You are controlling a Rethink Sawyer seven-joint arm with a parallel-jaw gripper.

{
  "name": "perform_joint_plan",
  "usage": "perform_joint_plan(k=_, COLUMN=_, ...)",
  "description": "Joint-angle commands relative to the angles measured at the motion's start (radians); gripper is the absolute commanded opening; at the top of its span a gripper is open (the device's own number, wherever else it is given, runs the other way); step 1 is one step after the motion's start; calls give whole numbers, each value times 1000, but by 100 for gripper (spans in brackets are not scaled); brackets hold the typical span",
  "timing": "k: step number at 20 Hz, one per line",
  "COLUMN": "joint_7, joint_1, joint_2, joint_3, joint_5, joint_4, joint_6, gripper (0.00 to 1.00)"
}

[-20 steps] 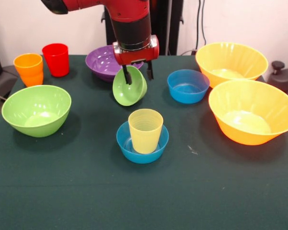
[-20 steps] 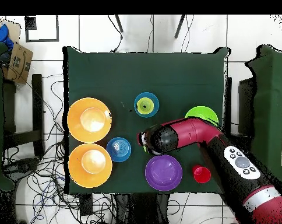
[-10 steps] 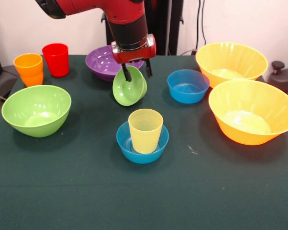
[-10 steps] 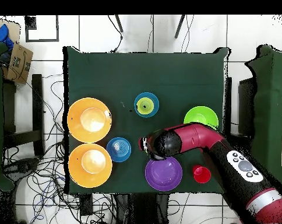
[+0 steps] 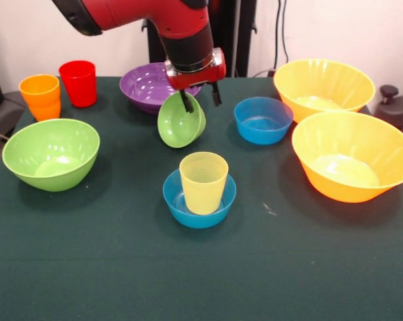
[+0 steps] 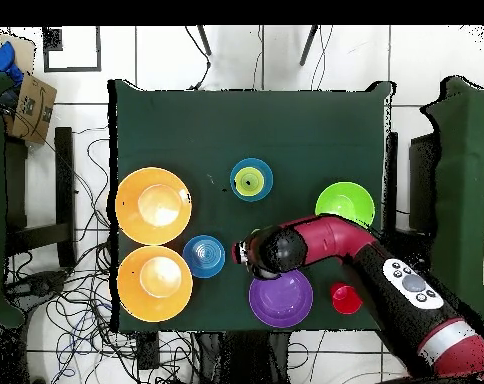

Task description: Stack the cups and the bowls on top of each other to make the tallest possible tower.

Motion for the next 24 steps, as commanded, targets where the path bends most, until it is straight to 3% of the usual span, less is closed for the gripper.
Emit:
perform_joint_plan(k=1, joint_7=-215, joint_1=13, joint_2=65, joint_3=35, joint_5=-34, joint_4=49, joint_6=28, gripper=100)
perform_joint_plan(k=10, joint_7=-226, joint_1=7, joint_2=110, joint_3=24, joint_5=-23, joint_4=23, joint_6=68, gripper=100)
perform_joint_plan(k=24, joint_7=-223, joint_1=2, joint_2=93, joint_3=32, joint_5=-40, joint_4=27, joint_6=56, gripper=100)
